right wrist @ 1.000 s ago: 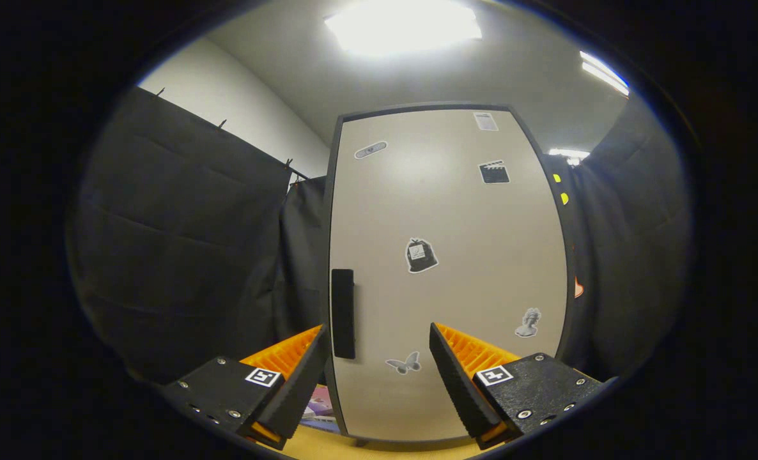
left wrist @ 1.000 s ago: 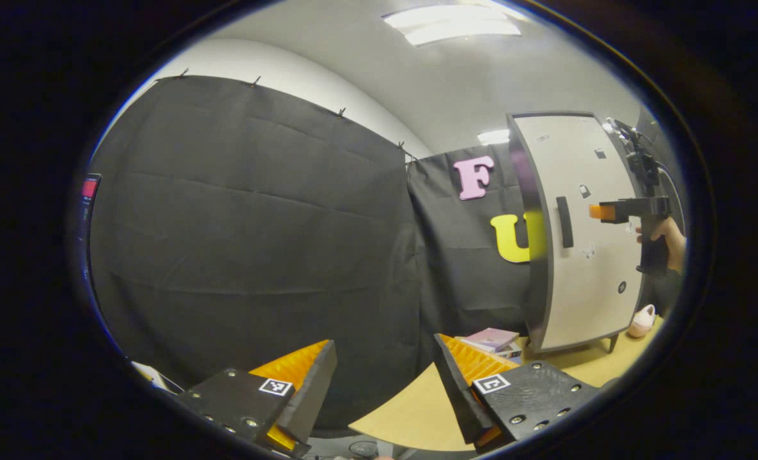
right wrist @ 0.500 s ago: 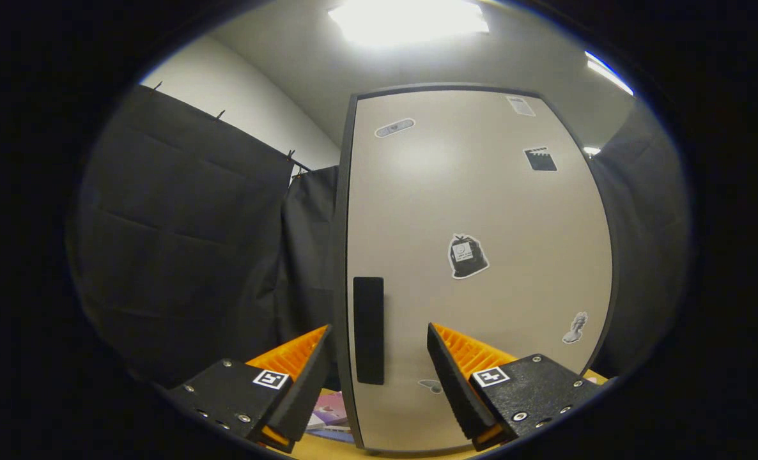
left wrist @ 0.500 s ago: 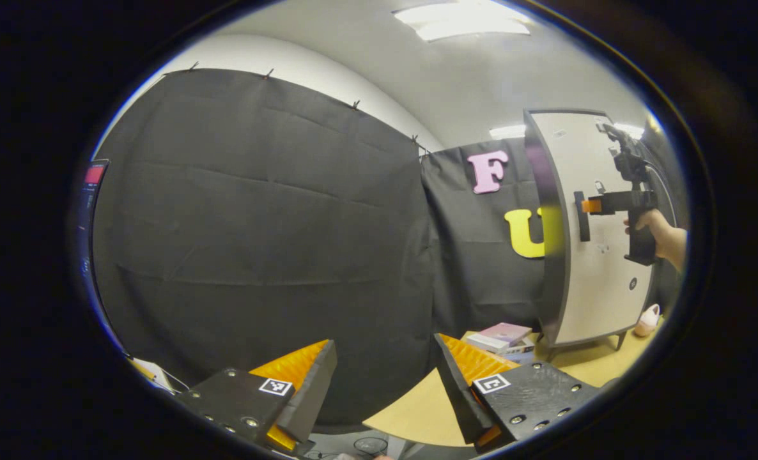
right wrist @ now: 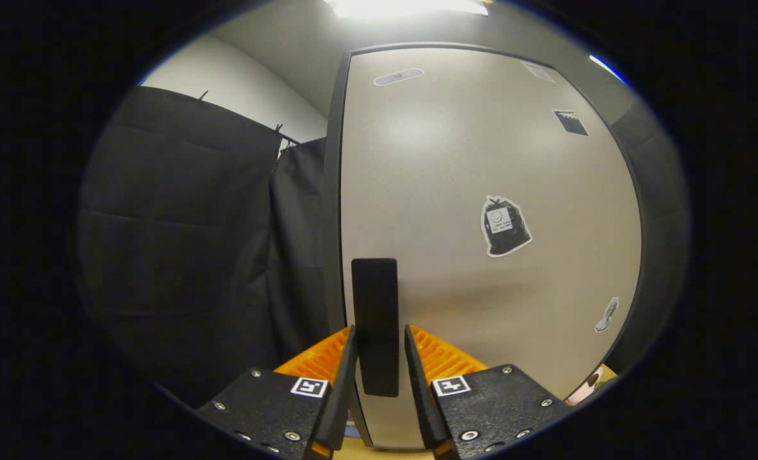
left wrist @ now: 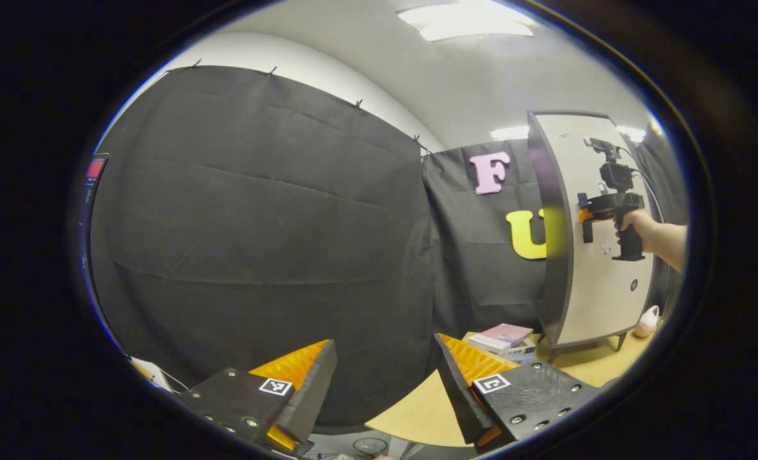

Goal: Open the cabinet door with the right hand, grasp the bottle in the cabinet with the left hand and place it on the coaster, then close the cabinet door with the right hand.

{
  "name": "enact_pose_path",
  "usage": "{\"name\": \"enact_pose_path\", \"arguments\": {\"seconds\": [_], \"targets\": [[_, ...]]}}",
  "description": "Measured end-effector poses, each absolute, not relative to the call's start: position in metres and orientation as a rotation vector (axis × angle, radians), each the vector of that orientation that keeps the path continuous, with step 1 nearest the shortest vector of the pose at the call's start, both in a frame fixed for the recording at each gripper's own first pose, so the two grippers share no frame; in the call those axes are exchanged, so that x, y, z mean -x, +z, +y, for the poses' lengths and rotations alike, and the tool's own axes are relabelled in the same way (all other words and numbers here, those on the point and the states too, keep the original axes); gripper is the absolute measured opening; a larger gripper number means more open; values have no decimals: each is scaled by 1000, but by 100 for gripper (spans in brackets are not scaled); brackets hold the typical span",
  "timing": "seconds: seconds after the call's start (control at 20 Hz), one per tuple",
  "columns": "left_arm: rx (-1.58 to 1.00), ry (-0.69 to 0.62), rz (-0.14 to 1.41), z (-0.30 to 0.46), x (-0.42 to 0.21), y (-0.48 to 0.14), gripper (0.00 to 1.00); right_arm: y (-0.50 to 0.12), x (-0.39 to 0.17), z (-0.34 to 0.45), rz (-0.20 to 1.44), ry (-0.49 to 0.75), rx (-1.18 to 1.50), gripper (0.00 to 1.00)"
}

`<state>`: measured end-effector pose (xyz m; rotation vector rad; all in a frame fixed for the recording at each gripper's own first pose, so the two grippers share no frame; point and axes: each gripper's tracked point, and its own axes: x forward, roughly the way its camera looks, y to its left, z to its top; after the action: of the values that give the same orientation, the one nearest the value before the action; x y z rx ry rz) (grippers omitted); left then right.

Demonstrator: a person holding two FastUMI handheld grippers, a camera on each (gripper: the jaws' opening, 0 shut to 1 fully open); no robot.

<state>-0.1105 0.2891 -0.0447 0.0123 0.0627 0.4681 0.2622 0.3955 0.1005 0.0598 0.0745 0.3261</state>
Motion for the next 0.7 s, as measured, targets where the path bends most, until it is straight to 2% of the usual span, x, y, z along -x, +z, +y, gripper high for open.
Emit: {"name": "enact_pose_path", "arguments": {"seconds": [0.1, 0.15, 0.2, 0.25, 0.3, 0.35, 0.4, 0.5, 0.7], "targets": [[-4, 460, 67, 290, 108, -49, 86, 93, -269, 398, 124, 312, -29, 39], [-2, 457, 68, 290, 106, -49, 86, 90, -269, 396, 144, 294, -20, 41], [-2, 453, 65, 289, 104, -48, 91, 91, -274, 397, 139, 289, -26, 40], [-4, 449, 61, 288, 104, -45, 87, 91, -269, 396, 145, 292, -25, 35], [-7, 441, 54, 287, 102, -43, 87, 92, -269, 397, 149, 301, -30, 29], [-10, 431, 49, 284, 101, -40, 91, 91, -269, 397, 153, 311, -32, 27], [-13, 420, 44, 282, 99, -38, 86, 90, -267, 397, 163, 318, -30, 23], [-14, 400, 38, 276, 95, -36, 86, 90, -265, 396, 164, 332, -17, 19], [-2, 360, 34, 263, 87, -35, 86, 91, -258, 394, 166, 360, -33, 21]]}}
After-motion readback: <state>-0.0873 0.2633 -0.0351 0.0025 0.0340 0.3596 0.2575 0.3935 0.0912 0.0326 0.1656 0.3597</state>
